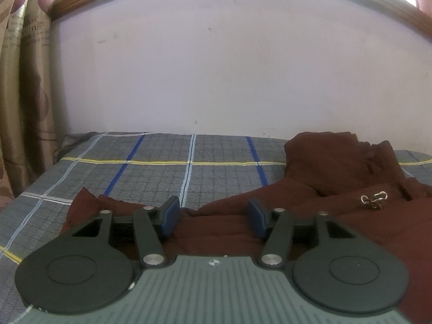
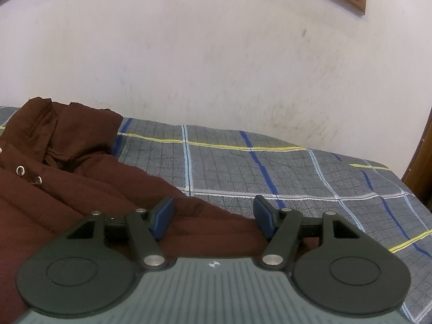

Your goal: Fold large clothes

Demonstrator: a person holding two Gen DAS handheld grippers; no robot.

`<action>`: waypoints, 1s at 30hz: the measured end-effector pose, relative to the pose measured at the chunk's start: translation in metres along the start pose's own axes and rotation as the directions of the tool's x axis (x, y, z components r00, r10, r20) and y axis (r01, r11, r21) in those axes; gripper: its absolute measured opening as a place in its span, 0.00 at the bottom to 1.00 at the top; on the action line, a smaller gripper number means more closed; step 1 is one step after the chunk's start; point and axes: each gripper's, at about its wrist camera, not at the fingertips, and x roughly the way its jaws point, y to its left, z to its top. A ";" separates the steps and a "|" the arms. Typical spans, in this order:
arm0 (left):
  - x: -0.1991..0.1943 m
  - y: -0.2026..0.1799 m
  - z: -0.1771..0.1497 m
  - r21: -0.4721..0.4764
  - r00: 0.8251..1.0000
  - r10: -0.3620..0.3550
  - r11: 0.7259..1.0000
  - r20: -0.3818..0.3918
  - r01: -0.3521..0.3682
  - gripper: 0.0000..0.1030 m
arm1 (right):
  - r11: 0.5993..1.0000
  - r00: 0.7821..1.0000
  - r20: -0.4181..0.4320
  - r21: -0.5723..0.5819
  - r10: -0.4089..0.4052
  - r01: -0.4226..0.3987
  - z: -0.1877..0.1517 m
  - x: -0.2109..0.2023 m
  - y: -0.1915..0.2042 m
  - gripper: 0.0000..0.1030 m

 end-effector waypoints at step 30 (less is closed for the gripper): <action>-0.002 0.001 0.000 0.003 1.000 0.000 1.000 0.004 0.000 0.58 | 1.000 1.000 0.003 0.007 0.007 -0.007 0.000 -0.001 -0.001 0.63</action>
